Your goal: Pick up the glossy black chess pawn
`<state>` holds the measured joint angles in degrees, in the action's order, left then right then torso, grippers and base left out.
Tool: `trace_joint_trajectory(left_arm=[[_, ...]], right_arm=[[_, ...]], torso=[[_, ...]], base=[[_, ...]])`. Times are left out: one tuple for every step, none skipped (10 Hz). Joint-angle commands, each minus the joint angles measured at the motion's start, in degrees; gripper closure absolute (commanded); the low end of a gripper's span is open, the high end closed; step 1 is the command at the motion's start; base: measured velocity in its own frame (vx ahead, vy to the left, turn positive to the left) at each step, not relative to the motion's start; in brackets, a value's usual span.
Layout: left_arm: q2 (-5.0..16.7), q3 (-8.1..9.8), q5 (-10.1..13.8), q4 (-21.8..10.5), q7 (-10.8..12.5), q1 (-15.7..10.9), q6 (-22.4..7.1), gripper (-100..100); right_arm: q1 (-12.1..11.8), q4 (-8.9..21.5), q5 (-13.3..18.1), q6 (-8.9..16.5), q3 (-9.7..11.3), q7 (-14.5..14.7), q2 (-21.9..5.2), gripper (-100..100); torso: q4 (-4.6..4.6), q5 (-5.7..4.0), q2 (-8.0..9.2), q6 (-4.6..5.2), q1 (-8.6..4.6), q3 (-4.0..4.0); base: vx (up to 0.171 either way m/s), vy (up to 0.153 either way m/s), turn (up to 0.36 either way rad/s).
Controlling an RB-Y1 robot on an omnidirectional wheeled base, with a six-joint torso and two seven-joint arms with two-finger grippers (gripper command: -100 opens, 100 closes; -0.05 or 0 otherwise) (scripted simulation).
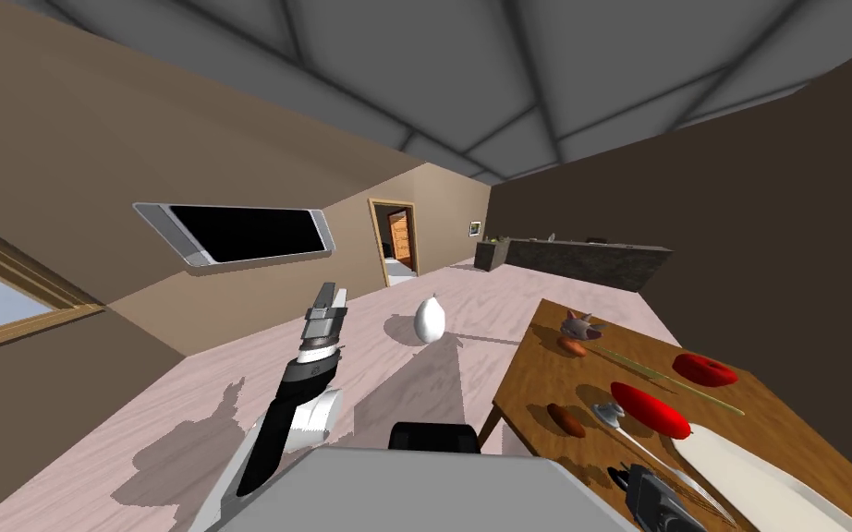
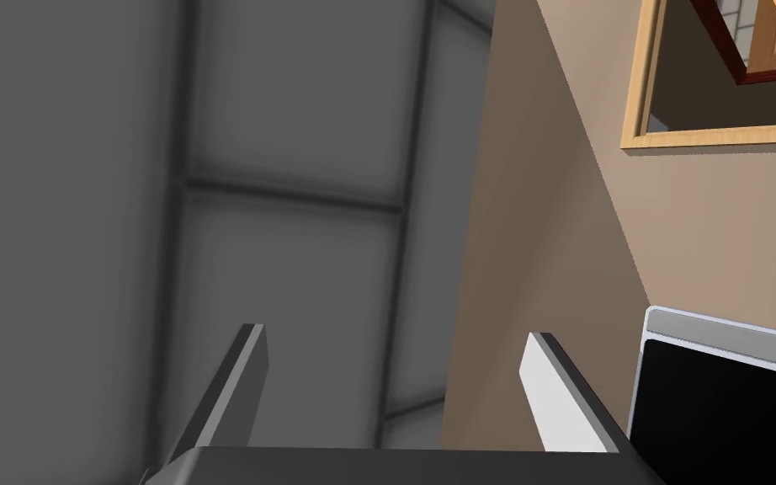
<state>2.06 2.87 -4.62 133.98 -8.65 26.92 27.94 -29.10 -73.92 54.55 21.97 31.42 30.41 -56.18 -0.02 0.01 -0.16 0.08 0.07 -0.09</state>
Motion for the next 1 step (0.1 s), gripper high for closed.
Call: trace_joint_trajectory(left_arm=[[0.00, 0.00, 0.00, 0.00, 0.00, 0.00, 0.00, 0]], right_arm=[[0.00, 0.00, 0.00, 0.00, 0.00, 0.00, 0.00, 0]], torso=[[0.00, 0.00, 0.00, 0.00, 0.00, 0.00]], base=[[0.006, 0.003, 0.007]])
